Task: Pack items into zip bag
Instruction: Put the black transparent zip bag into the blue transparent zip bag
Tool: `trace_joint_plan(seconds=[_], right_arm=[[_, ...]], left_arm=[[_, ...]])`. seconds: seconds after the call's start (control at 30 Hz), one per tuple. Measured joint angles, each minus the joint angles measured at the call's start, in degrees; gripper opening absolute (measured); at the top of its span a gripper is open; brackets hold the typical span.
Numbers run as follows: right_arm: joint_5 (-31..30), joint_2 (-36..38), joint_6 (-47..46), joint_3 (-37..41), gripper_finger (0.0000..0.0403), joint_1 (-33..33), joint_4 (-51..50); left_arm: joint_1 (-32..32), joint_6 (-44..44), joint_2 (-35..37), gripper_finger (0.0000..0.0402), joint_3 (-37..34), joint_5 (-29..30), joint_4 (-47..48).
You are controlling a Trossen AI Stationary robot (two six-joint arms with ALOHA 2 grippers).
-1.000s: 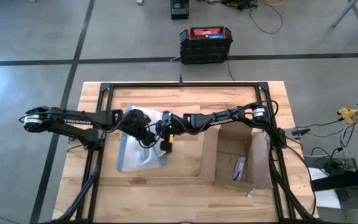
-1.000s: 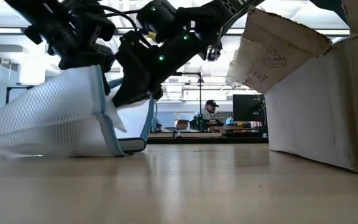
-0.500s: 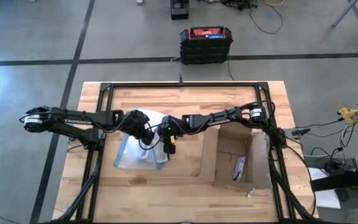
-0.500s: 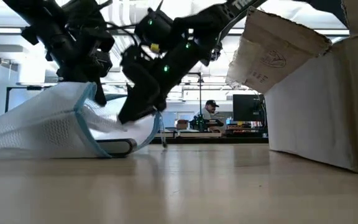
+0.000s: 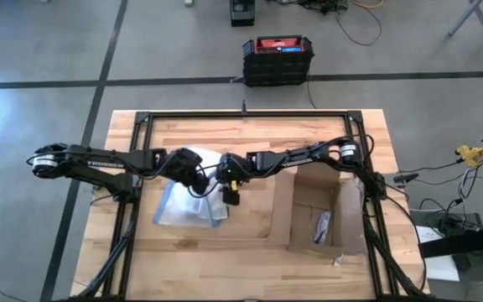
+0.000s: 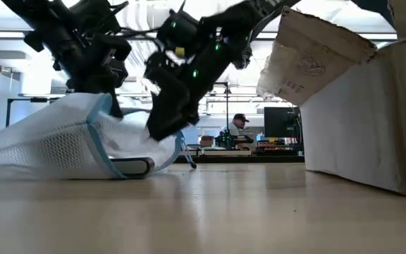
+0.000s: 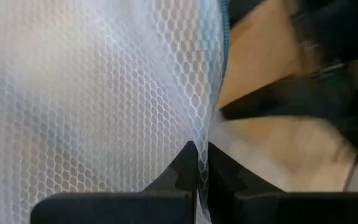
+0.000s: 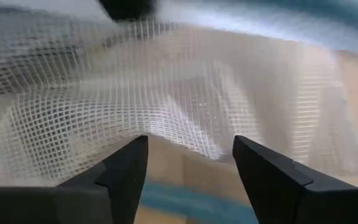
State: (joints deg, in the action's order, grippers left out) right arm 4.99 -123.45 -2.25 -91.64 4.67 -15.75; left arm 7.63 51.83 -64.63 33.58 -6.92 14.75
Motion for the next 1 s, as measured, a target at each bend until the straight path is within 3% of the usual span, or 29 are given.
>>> trace_joint_plan(seconds=[0.47,0.73,1.0], right_arm=[[-0.04,1.52,-2.21,0.01,0.0263,-1.14,7.1],[-6.37,0.53,-10.65,0.01,0.0236,-0.88,7.21],[-5.4,3.39,-4.3,0.07,0.0213,-1.58,1.65]], left_arm=[[-0.08,-2.06,-0.43,0.0,1.23,-1.11,3.49],[-0.89,-3.34,-5.43,0.0,1.2,-4.06,3.8],[-1.35,-3.76,-9.94,0.0,1.16,-7.71,3.82]])
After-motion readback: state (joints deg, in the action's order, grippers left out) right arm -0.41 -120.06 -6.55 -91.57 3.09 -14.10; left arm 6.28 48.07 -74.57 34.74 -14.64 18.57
